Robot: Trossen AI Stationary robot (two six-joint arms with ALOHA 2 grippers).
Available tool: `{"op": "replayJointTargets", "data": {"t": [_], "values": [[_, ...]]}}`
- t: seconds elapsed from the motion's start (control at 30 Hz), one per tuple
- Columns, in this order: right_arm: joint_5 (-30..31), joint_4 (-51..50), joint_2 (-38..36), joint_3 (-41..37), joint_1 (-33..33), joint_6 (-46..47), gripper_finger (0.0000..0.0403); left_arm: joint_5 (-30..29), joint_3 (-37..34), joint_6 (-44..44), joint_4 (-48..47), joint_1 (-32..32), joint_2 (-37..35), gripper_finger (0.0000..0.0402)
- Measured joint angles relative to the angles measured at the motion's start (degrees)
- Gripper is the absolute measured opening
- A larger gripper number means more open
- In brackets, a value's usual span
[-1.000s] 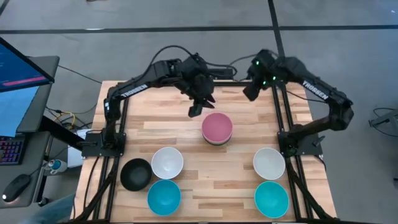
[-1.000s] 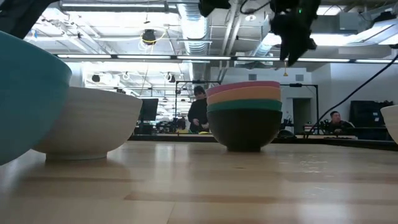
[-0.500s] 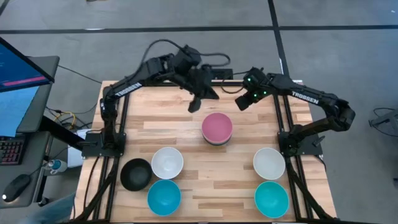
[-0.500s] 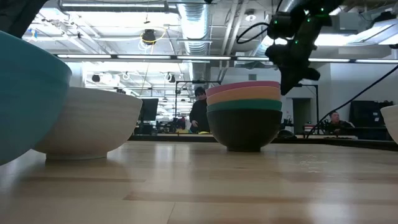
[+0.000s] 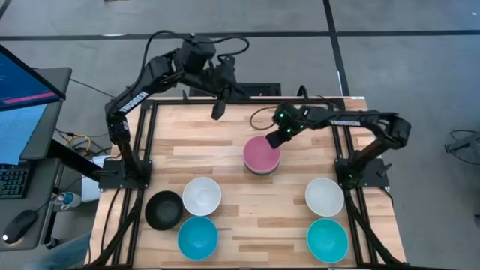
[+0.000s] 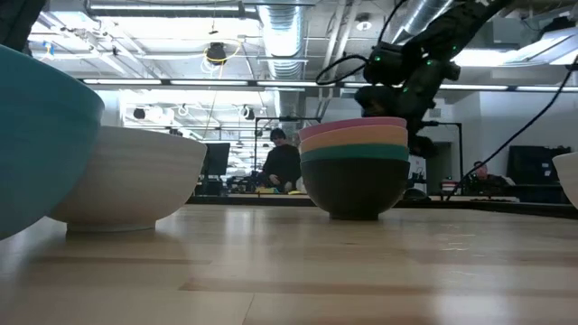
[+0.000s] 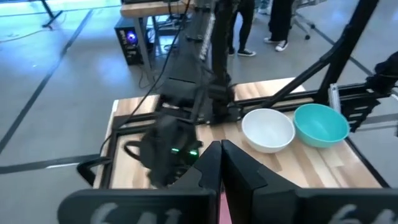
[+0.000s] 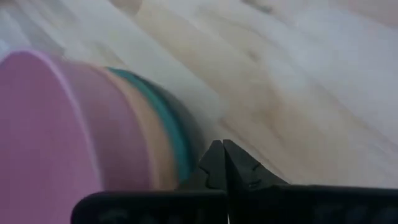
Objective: Nest bowls inside each other
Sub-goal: Adjust the bowls
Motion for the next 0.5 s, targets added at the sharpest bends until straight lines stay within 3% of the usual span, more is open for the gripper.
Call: {"op": "replayJointTargets", "data": {"t": [0.23, 0.5], "values": [[-0.1, 5.3, 4.2, 0.0, 4.3, 3.7, 0.0007, -0.5, 0.0, 0.0, -2.1, 0.0, -0.3, 0.0000], [0.8, 8.4, 2.8, 0.1, 10.6, 9.2, 0.0008, -1.8, 0.0, -0.4, -2.0, 0.0, -0.3, 0.0000]]}}
